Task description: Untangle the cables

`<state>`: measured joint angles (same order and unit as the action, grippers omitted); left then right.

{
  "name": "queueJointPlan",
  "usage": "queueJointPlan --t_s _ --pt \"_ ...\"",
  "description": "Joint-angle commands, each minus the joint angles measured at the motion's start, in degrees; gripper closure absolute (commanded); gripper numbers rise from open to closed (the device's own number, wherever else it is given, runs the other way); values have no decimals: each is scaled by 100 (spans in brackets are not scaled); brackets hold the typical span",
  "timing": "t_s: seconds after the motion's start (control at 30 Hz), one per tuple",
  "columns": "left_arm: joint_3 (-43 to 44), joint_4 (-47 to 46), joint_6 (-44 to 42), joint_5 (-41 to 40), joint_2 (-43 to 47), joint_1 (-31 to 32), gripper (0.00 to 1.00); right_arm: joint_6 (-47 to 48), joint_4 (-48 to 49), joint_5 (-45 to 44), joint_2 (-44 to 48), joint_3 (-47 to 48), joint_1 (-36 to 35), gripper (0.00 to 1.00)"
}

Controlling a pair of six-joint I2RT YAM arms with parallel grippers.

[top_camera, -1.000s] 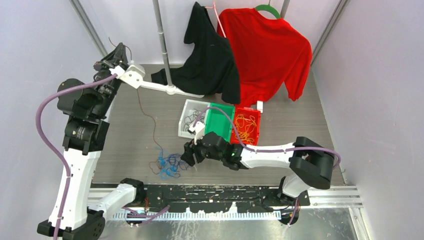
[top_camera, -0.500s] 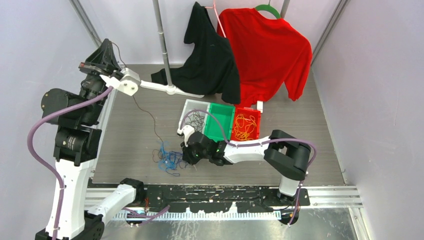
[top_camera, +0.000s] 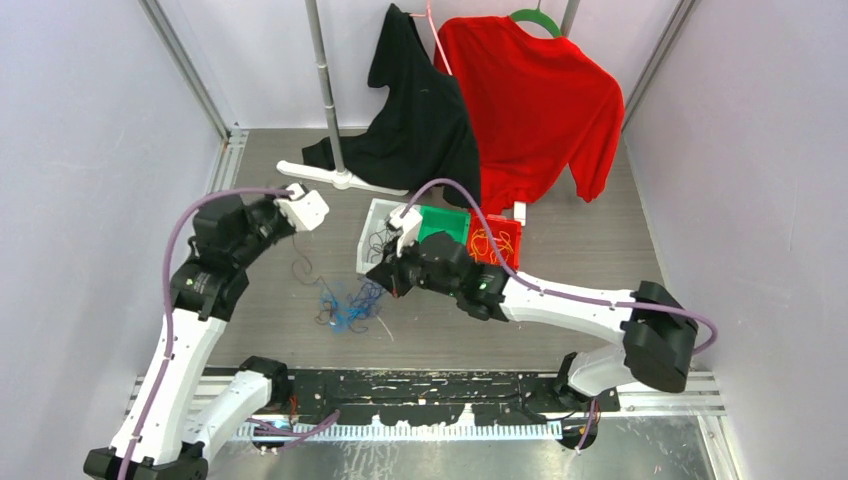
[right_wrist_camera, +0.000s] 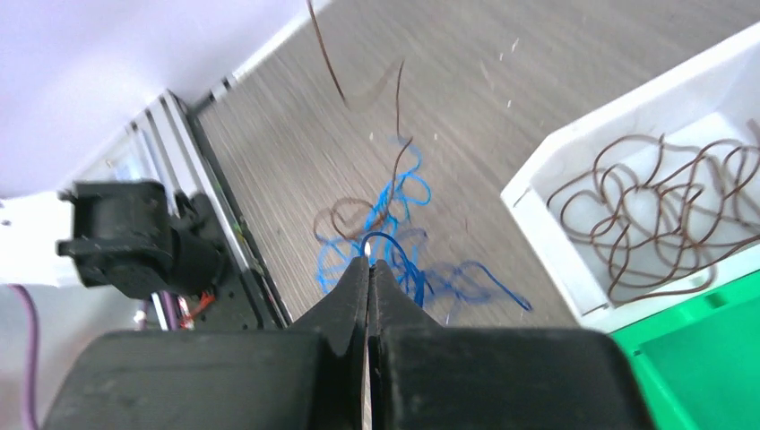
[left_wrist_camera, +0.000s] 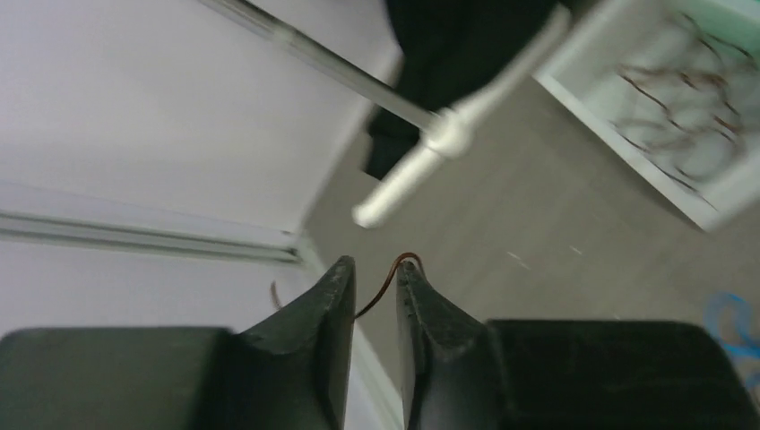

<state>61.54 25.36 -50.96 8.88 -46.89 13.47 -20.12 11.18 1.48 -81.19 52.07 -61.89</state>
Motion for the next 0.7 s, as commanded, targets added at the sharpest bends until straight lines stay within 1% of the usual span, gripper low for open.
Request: queueJointPlan --t_s 0.0,0.03,0.1,0.17,0.27,0.33,0.4,0.53,0.6,0.67 --pt "-543 958 791 480 361 -20 64 -179 453 281 553 -35 207 99" --pt "-640 1129 864 600 401 -20 57 -191 496 362 642 -8 264 99" --pt "-712 1463 970 937 478 -30 46 -238 579 520 798 72 348 99" --pt "-667 1777 1077 1403 559 -45 41 -343 675 686 908 231 437 99" --pt "-340 2313 1121 2278 590 -51 35 -645 928 1124 894 459 577 99" --pt "-55 2504 1348 2917 541 -48 33 -811 1057 1338 798 655 602 99" --pt "97 2483 1600 3393 530 -48 32 -1023 1207 1602 662 861 607 99" --pt "52 1705 2264 3858 693 -49 34 -1395 1539 2068 389 1178 599 99" --pt "134 1627 2400 4085 702 -51 35 -1468 1535 2199 294 1291 598 99" --pt "261 1769 2401 4271 655 -47 39 -1477 1540 2282 243 1343 583 99"
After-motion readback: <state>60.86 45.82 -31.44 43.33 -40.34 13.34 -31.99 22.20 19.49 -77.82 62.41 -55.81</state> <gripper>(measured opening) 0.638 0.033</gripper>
